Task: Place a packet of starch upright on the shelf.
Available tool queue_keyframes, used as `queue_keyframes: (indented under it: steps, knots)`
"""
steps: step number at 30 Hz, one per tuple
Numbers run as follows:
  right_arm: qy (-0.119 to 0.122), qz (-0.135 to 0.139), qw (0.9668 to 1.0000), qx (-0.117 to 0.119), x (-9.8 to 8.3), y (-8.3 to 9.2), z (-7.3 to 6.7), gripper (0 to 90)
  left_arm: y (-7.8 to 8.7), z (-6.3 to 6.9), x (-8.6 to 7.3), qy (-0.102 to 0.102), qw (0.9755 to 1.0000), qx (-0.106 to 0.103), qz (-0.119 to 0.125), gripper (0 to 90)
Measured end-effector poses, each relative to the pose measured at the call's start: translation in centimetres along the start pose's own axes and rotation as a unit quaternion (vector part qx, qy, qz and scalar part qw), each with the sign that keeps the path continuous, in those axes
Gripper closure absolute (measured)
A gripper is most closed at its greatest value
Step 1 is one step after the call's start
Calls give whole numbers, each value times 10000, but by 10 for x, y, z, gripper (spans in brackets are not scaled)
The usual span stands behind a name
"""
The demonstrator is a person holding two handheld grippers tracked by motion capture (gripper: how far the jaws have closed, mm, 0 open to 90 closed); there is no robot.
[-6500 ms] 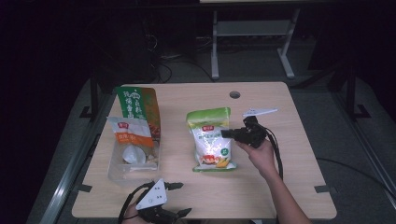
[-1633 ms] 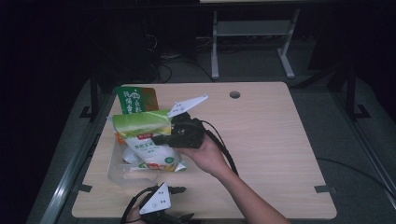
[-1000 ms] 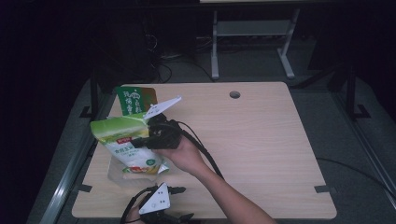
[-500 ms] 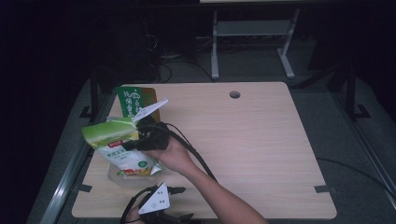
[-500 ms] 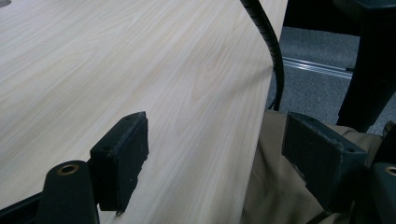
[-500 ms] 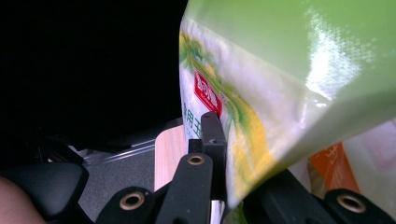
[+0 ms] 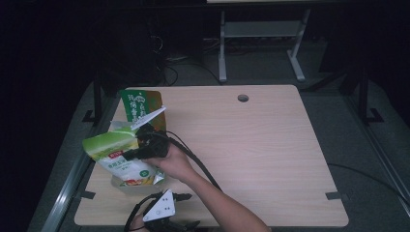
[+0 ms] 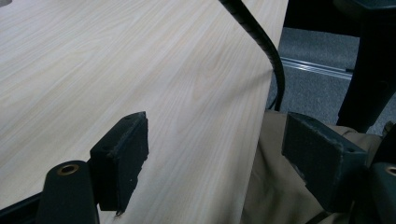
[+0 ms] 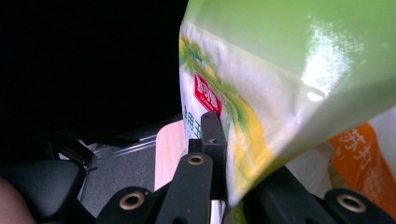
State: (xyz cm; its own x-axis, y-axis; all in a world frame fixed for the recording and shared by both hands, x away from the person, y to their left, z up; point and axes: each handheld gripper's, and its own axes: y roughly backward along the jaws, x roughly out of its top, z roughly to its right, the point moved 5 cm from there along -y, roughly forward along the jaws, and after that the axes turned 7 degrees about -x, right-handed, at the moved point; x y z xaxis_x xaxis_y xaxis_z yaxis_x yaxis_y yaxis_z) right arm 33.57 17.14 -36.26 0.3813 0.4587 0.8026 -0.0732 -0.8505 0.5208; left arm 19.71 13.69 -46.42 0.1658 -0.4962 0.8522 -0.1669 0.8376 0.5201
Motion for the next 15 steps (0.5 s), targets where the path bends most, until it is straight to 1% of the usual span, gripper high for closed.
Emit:
queue_keyframes:
  steps: [3,5,6,7,8,9,12,13,15]
  knots:
    - [-78,-33,10000,18,-4,-5,2,897,0,0,0,-5,10000,2,-14,226]
    - [-56,-97,9999,20,-8,-8,4,897,0,0,0,-25,10000,0,0,226]
    - [-112,-104,9999,43,-10,-10,3,896,0,0,0,-17,10000,-3,1,226]
    - [-70,-105,9999,23,-11,-11,5,896,0,0,0,-12,10000,-3,2,226]
    - [-104,-88,9999,41,-11,-12,4,895,0,0,0,-3,10000,0,6,226]
    - [-69,-101,9999,23,-12,-12,5,893,0,0,0,-5,10000,0,7,226]
    - [-88,-196,9998,-6,-14,-13,4,881,0,0,0,2,10000,3,8,227]
    - [-37,-210,9998,-17,-14,-13,5,877,0,0,0,-3,10000,3,7,227]
    - [-34,-199,9998,-31,-14,-11,6,873,0,0,0,-1,10000,1,5,226]
